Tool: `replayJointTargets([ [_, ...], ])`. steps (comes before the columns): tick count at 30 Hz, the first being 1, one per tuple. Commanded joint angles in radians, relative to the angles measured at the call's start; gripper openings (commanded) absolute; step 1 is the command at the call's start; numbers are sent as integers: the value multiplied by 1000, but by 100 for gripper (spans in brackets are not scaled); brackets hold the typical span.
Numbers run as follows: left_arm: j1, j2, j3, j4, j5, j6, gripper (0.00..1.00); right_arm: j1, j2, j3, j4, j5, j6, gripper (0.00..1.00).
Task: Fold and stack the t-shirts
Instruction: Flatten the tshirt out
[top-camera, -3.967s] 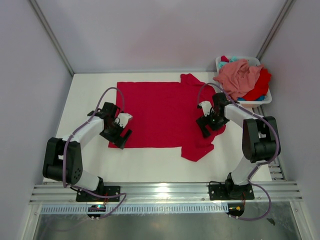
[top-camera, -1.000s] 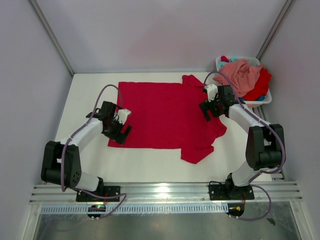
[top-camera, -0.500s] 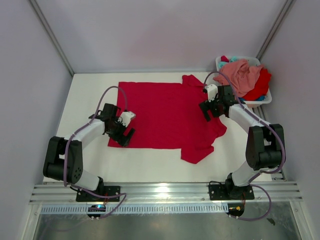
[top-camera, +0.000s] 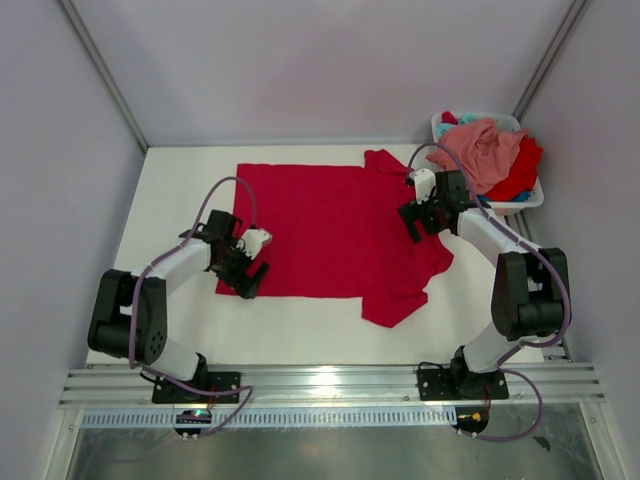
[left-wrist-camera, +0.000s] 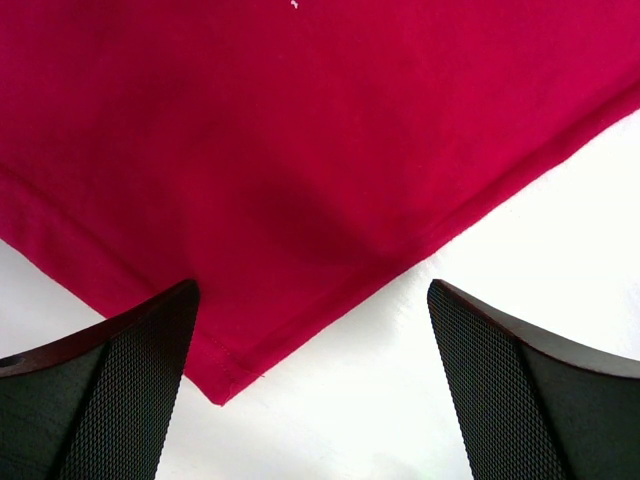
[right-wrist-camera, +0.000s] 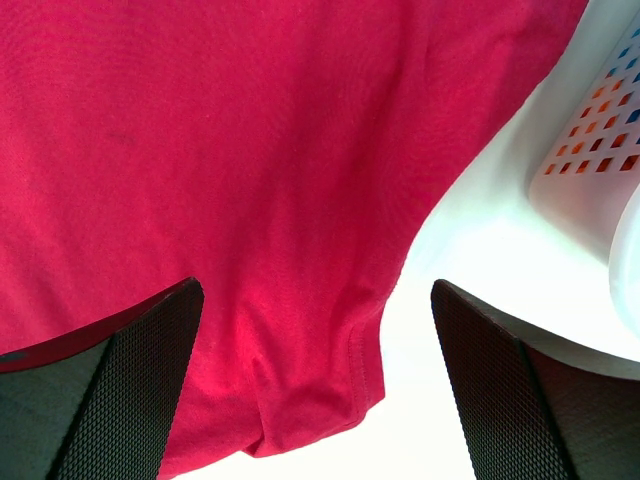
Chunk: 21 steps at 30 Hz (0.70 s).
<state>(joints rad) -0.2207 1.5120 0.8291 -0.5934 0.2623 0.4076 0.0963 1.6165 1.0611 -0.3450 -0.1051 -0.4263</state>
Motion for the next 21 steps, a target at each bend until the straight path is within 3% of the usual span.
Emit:
replayJointTargets([
  [1,1,19,28,-37,5,37,98,3,-15,23,8,-18,4,99],
  [9,1,103,70,-115,-43,57,98,5,-30,8,8,-15,-5,99],
  [21,21,60,10,-131,-97,40,98,5,-40,20,1,-13,-9,99],
])
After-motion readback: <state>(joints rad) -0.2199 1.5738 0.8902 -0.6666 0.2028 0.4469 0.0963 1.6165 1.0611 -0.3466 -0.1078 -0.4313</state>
